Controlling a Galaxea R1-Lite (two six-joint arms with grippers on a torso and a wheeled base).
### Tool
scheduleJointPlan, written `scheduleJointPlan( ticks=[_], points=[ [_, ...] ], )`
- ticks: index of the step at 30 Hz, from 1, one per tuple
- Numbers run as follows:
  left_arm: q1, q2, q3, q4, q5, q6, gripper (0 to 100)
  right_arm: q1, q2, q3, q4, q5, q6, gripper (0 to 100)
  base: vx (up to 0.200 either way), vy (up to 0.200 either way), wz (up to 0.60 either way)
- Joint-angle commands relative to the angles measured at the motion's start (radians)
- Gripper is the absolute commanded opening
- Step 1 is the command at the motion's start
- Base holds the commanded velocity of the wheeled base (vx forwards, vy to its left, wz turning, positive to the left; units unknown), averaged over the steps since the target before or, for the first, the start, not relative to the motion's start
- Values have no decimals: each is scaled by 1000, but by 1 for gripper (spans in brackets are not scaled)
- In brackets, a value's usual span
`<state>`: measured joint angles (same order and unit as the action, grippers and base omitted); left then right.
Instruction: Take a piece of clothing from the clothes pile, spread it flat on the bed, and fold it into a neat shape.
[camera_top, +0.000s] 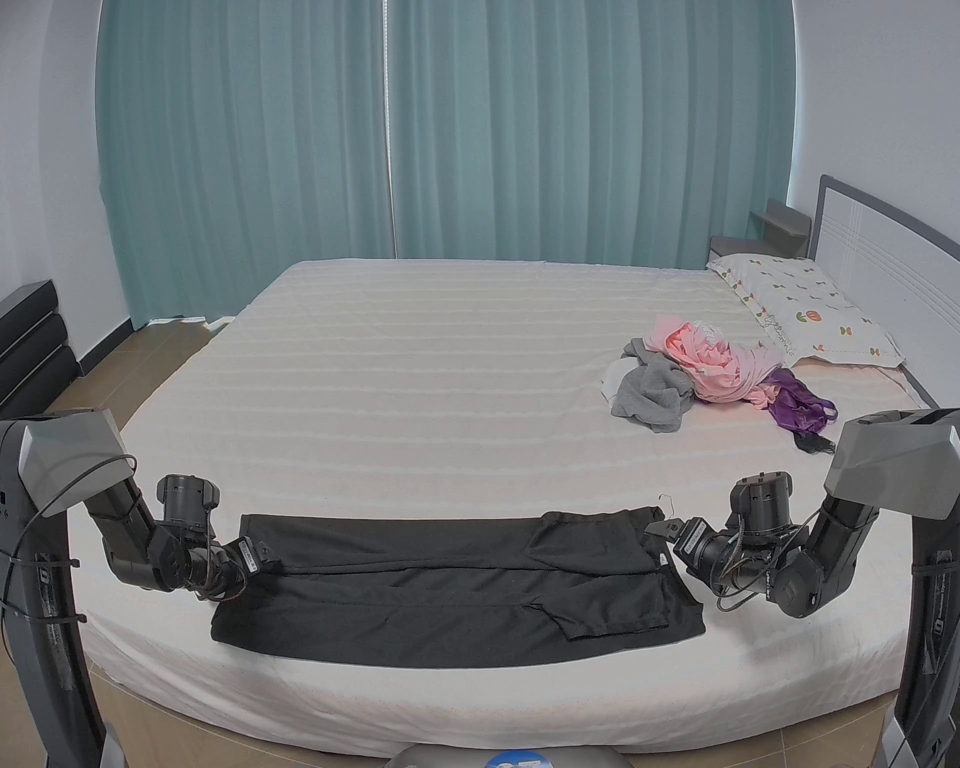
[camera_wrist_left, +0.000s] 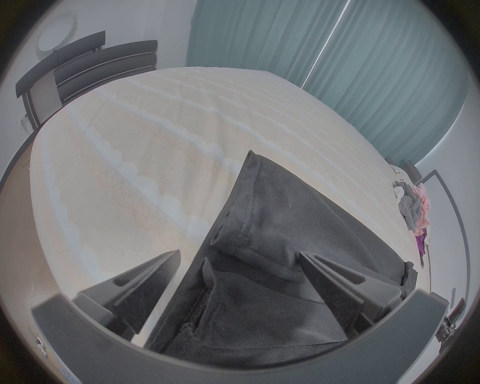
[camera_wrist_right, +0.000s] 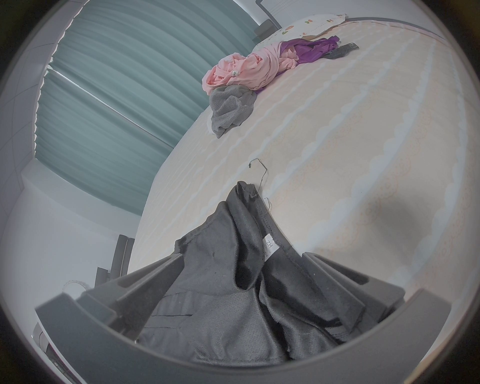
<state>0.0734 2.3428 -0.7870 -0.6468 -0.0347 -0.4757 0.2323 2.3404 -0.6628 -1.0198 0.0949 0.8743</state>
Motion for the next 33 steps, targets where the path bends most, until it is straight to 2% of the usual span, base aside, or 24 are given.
scheduleJointPlan(
  ticks=[1, 8, 9, 20, 25, 33],
  points=[
    [-9, 7, -3, 1, 1, -6, 100, 1, 2, 0, 0, 0, 0, 100, 0, 0, 0],
    [-9, 7, -3, -19, 7, -7, 100, 2, 2, 0, 0, -1, 0, 100, 0, 0, 0],
    [-11, 7, -5, -19, 12, -7, 0, 2, 2, 2, 1, 0, 0, 100, 0, 0, 0],
    [-7, -3, 9, -39, 15, -7, 0, 2, 2, 2, 0, 0, 0, 100, 0, 0, 0],
    [-7, -30, 22, -40, 64, -6, 0, 2, 0, 2, 0, 0, 0, 100, 0, 0, 0],
    [-9, -36, 20, -42, 67, -9, 0, 2, 0, 2, 0, 0, 0, 100, 0, 0, 0]
  ],
)
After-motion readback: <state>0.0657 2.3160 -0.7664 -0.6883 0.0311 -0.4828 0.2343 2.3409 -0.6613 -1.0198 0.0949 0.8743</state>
